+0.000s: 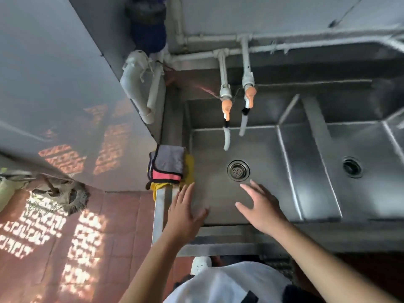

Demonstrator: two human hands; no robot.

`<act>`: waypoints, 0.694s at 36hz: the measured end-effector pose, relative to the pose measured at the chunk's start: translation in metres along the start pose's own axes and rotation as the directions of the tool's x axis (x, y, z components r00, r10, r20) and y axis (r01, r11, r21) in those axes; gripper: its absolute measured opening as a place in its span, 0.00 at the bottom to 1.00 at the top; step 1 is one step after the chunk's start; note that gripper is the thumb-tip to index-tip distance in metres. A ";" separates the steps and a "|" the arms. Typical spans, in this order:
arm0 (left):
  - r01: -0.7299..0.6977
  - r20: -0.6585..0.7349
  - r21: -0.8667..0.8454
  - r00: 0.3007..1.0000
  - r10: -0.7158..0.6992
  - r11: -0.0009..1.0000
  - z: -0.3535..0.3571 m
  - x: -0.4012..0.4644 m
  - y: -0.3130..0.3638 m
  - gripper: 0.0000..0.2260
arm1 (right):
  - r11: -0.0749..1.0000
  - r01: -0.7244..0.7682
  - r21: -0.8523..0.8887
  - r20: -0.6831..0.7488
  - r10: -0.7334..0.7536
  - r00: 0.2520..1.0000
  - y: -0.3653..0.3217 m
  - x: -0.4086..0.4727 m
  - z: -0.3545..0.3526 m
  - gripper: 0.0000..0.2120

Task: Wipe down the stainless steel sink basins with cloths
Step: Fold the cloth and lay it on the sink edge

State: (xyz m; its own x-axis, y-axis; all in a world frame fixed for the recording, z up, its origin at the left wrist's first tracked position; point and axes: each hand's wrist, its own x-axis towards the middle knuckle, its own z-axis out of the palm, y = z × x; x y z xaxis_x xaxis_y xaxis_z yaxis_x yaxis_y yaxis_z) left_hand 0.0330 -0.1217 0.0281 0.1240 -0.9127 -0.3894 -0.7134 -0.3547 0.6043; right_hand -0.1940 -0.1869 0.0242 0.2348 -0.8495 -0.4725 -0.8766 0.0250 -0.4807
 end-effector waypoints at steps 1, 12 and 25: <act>-0.040 0.033 -0.015 0.999 0.041 0.999 0.004 0.000 0.007 0.36 | 0.999 -0.032 0.016 -0.040 0.033 0.999 0.005 -0.013 -0.002 0.30; -0.368 0.363 -0.203 0.833 0.419 0.907 0.066 -0.028 0.098 0.28 | 0.815 -0.420 0.399 -0.269 0.542 0.796 0.081 -0.209 0.022 0.28; -0.587 0.605 -0.084 0.612 0.510 0.805 0.215 -0.076 0.235 0.27 | 0.520 -0.354 0.777 -0.304 0.804 0.511 0.235 -0.317 0.000 0.25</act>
State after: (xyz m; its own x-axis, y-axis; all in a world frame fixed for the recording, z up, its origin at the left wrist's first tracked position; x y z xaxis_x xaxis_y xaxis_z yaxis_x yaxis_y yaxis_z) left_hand -0.2923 -0.0920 0.0508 -0.7048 -0.6165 -0.3509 -0.5893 0.2335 0.7734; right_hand -0.4746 0.0886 0.0614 -0.7127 -0.5742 -0.4028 -0.2120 0.7238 -0.6567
